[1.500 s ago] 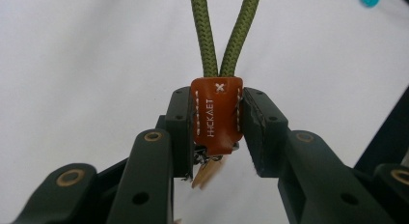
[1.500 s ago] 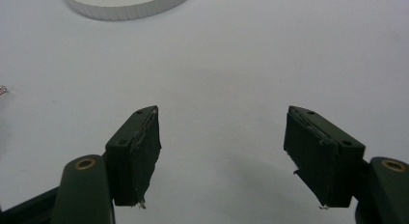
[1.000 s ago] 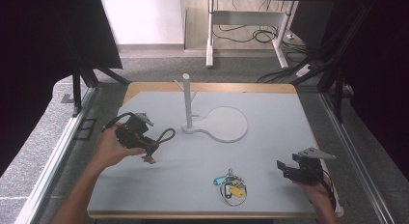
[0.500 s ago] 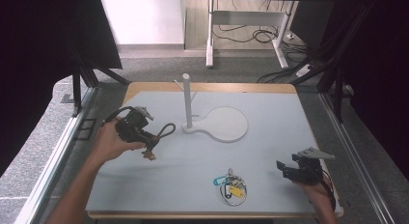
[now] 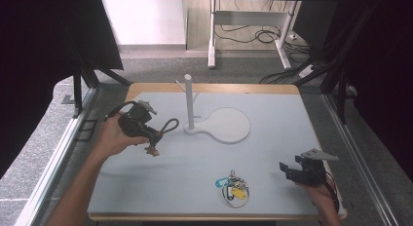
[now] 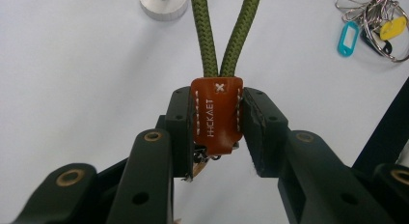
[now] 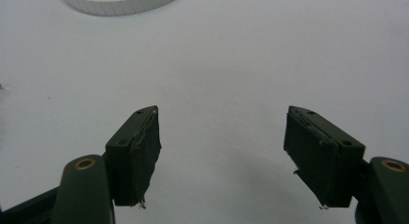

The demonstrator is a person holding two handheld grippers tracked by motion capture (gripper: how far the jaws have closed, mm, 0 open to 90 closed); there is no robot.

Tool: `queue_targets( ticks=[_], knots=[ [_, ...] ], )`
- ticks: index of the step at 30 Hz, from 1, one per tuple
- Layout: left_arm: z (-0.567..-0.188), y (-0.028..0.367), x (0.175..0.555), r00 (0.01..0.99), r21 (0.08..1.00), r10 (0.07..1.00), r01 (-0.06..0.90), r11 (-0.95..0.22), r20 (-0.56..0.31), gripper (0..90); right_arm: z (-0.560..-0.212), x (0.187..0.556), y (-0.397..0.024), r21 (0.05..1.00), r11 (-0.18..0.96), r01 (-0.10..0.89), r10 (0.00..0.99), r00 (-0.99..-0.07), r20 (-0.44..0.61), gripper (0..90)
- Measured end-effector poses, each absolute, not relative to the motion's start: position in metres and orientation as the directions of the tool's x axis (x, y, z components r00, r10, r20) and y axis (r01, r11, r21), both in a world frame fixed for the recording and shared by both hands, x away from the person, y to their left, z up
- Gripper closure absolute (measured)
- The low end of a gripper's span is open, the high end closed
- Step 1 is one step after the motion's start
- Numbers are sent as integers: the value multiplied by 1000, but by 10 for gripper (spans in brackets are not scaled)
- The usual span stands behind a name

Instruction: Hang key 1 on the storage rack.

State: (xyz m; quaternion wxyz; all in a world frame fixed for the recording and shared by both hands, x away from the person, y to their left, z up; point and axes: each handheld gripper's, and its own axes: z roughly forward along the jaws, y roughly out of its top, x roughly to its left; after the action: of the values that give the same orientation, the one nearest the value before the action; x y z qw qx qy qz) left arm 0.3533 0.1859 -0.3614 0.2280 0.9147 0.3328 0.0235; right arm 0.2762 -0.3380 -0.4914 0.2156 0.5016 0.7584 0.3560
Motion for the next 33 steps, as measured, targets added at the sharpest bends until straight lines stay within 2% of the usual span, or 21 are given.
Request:
queue_targets(
  ticks=[33],
  knots=[
    [-341,184,378,758,453,641,615,-646,-116,664,-493,277,-337,750,245,614,913,-407,35,291]
  ],
)
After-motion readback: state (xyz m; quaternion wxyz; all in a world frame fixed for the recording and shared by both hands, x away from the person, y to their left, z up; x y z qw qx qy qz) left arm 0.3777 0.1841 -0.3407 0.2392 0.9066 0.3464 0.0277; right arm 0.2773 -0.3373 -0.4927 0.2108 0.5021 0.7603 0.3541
